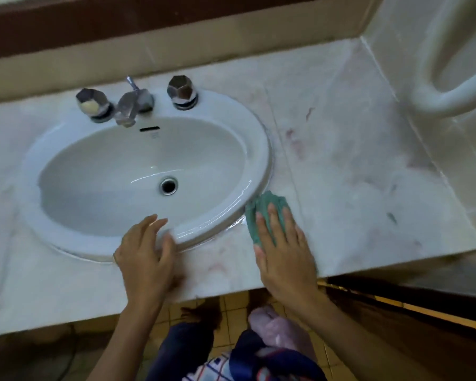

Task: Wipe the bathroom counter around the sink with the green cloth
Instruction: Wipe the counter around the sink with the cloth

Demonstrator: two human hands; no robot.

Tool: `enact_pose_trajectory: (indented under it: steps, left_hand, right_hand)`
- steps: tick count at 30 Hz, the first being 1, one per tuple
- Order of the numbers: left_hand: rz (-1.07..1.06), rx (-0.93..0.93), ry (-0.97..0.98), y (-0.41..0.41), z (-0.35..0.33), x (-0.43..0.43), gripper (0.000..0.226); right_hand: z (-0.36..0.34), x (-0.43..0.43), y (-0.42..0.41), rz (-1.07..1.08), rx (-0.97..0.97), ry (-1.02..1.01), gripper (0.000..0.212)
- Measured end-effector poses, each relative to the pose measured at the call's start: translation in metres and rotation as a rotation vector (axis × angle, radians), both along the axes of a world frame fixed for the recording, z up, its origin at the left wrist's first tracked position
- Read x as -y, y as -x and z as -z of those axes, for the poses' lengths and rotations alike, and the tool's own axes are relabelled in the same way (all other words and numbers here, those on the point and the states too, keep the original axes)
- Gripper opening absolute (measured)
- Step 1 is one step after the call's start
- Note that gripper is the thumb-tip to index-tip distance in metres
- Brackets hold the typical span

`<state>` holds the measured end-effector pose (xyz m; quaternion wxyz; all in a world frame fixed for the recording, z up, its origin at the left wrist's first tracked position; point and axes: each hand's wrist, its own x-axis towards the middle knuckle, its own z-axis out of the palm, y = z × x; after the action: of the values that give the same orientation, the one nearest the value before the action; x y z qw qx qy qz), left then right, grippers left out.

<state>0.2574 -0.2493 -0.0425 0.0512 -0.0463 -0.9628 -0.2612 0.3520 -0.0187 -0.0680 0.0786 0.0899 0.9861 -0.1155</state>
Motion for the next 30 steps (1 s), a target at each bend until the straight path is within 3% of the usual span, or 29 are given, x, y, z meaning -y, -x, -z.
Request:
enact_pose_trajectory:
  steps: [3, 6, 10, 16, 20, 26, 30]
  left_hand:
    - [-0.058, 0.000, -0.008, 0.007, 0.010, 0.031, 0.037]
    - [-0.033, -0.050, 0.001, 0.009, 0.022, 0.037, 0.036]
    - [-0.133, -0.061, -0.014, 0.006, 0.020, 0.021, 0.033]
    - [0.033, -0.024, -0.027, 0.005, 0.021, 0.040, 0.037]
    - [0.235, -0.053, -0.230, -0.012, 0.018, 0.088, 0.035]
    - [0.094, -0.138, -0.359, -0.043, 0.030, 0.220, 0.030]
    - [-0.032, -0.165, -0.248, -0.035, 0.043, 0.303, 0.030]
  right_hand:
    - [0.001, -0.060, -0.018, -0.207, -0.018, -0.035, 0.063]
    - [0.000, -0.092, 0.007, 0.043, 0.007, -0.043, 0.061]
    - [0.005, -0.056, 0.042, 0.378, -0.021, -0.073, 0.061]
    - [-0.002, 0.035, 0.039, 0.465, -0.007, -0.038, 0.060]
    - [-0.005, 0.122, 0.027, 0.528, 0.010, -0.037, 0.061]
    - [-0.008, 0.265, 0.023, 0.541, 0.057, -0.008, 0.065]
    - [-0.008, 0.357, 0.031, 0.398, 0.035, 0.045, 0.065]
